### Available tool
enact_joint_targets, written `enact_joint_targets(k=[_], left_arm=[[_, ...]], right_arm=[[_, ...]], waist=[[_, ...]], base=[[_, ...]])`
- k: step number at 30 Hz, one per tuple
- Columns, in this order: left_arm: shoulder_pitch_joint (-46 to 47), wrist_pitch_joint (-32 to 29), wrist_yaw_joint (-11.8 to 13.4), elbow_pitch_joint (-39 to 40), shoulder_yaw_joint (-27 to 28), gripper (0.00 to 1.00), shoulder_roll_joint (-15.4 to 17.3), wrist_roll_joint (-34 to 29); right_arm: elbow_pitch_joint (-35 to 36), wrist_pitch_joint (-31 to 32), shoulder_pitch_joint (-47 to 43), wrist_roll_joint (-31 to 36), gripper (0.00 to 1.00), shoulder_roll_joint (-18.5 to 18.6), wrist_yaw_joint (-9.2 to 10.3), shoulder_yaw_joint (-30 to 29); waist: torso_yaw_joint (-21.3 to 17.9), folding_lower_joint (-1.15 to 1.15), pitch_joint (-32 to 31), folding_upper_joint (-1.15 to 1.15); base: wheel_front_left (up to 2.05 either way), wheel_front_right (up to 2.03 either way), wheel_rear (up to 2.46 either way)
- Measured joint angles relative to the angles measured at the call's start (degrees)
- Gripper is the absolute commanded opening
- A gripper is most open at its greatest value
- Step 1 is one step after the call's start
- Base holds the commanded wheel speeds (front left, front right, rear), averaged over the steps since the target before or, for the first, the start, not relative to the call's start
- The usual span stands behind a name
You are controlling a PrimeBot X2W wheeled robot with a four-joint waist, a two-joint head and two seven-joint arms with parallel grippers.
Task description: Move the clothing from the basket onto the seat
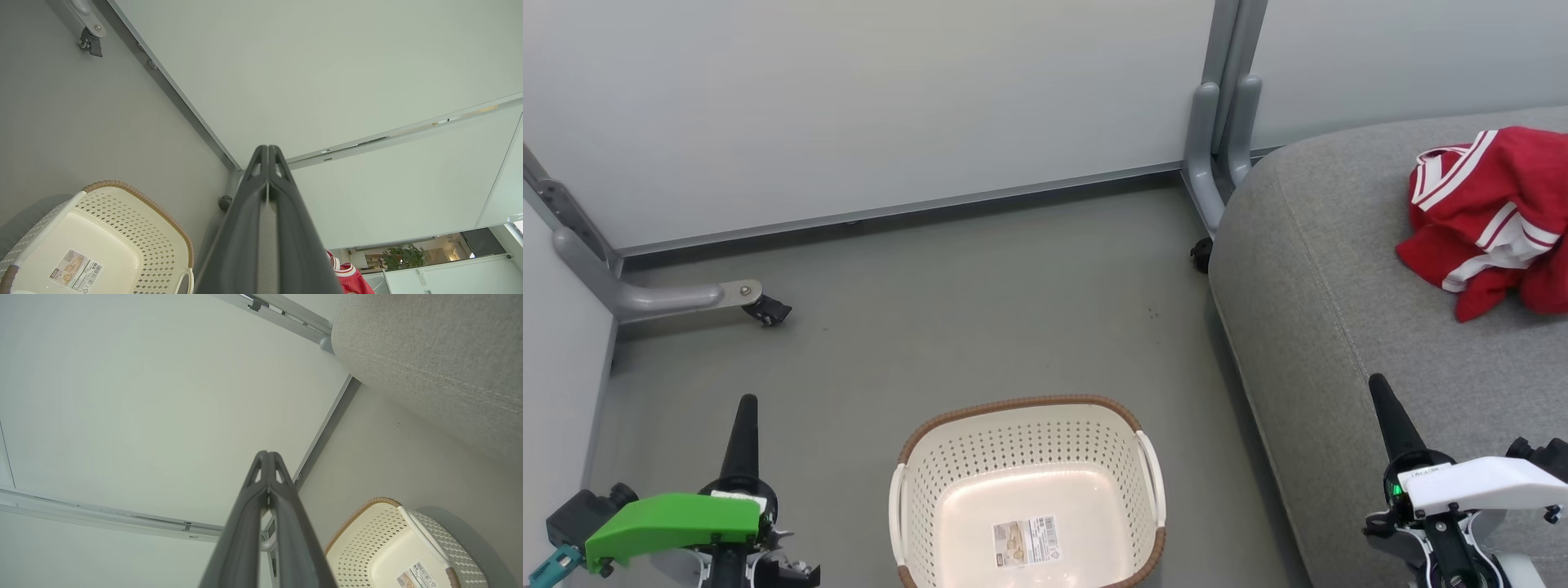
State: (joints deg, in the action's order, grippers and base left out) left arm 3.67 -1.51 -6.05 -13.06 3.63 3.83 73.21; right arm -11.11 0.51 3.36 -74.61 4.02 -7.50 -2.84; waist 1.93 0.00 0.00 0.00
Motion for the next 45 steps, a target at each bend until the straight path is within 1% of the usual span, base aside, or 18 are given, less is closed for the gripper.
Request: enact_joint_targets(k=[17,45], left_arm=[[0.88,-2.04,-0.51,-0.35,1.24,0.0,-0.45,7.98],[2.24,-4.99,-1.26,-0.98,2.89,0.0,-0.93,18.9]], right_arm=[[-1.13,2.0,0.97,-7.81,0.0,0.0,0.0,-0.79],[-2.79,4.6,2.4,-18.72,0.0,-0.05,0.0,-2.04]], waist=[[-0.72,0.0,0.07,0.0],[-1.91,0.0,0.18,0.0]], base=[[0.0,0.0,0.0],[0.0,0.0,0.0]])
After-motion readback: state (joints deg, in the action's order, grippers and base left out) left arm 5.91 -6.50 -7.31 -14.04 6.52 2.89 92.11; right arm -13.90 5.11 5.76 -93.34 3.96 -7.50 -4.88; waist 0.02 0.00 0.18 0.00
